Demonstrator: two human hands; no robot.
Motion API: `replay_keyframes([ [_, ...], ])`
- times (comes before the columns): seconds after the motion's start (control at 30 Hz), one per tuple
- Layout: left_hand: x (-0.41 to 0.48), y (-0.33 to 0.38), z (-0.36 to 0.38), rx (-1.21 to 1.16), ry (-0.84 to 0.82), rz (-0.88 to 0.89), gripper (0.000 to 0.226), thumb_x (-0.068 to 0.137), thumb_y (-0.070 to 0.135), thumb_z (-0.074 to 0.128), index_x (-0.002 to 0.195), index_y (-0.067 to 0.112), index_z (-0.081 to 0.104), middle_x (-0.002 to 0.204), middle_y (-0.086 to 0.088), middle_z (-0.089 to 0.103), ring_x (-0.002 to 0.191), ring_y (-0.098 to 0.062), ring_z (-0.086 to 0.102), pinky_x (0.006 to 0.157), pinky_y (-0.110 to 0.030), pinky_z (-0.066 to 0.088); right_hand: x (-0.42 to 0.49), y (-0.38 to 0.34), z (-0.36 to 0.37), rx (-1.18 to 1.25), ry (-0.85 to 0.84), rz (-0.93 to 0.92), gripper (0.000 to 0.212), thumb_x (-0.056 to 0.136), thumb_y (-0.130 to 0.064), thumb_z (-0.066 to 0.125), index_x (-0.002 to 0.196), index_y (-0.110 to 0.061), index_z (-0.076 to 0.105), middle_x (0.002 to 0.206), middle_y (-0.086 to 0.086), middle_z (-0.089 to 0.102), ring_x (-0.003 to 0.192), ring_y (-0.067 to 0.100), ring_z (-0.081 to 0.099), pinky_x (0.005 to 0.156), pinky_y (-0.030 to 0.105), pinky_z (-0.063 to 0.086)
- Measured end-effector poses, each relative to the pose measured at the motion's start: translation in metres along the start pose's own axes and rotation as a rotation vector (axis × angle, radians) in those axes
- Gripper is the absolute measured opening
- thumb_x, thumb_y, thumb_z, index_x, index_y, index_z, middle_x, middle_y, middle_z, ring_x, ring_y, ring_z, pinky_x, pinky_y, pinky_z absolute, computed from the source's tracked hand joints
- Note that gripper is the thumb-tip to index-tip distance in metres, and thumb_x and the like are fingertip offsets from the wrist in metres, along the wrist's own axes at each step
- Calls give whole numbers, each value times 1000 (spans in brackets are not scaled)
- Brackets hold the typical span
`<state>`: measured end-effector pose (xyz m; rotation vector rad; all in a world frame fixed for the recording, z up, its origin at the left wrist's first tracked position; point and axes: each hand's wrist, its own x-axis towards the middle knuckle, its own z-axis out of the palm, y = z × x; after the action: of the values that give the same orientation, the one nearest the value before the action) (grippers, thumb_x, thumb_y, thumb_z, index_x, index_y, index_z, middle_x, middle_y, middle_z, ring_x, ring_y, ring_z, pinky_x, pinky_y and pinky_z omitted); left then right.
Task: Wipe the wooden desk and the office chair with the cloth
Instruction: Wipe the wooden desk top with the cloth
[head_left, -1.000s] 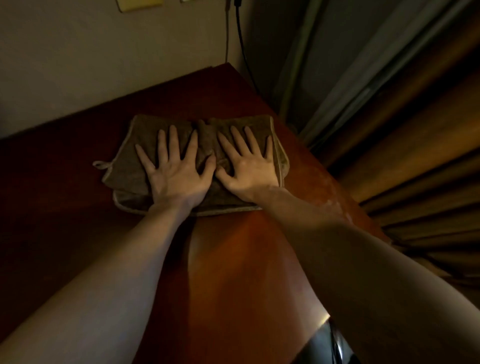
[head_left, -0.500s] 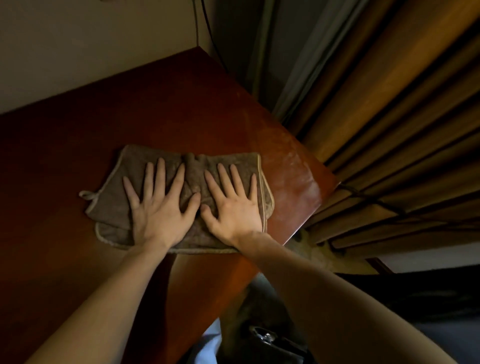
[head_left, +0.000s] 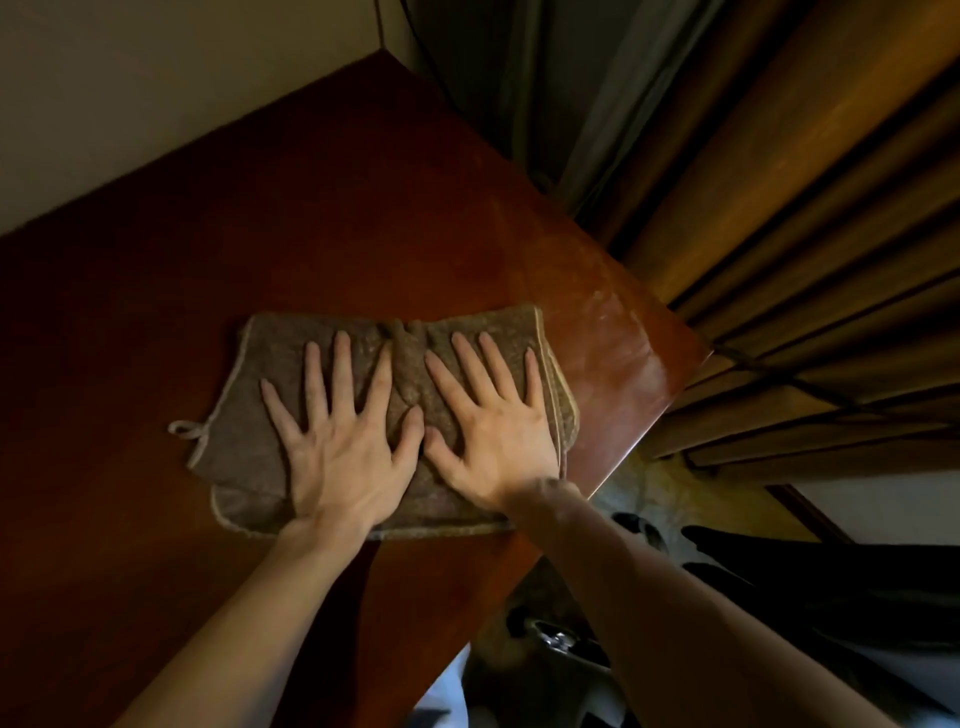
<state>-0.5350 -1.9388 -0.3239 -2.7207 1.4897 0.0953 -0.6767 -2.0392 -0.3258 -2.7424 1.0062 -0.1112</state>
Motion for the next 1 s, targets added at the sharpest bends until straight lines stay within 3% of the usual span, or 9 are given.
replay_keyframes([
  [0.37, 115, 39, -6, -24, -5, -28, 75, 96, 65, 6, 163, 32, 4, 172, -9, -5, 157, -34, -9, 119, -72, 0, 100, 64, -10, -35, 56, 3, 72, 98, -62, 30, 163, -32, 24, 171, 1, 19, 159, 25, 6, 124, 62, -1],
  [0.73, 216, 68, -16, -18, -3, 17, 75, 95, 64, 10, 163, 34, 7, 172, -9, -2, 158, -34, -7, 120, -71, -2, 177, 115, -26, -33, 70, 59, 71, 98, -64, 32, 163, -34, 24, 171, -1, 20, 159, 24, 9, 125, 58, -2],
  [1.0, 272, 76, -20, -16, -16, 127, 72, 97, 64, 15, 163, 37, 7, 172, -6, -1, 158, -32, -7, 120, -70, -3, 210, 141, -34, 50, 11, 145, 75, 96, -67, 35, 163, -38, 19, 172, -2, 15, 157, 24, 15, 123, 49, 20],
])
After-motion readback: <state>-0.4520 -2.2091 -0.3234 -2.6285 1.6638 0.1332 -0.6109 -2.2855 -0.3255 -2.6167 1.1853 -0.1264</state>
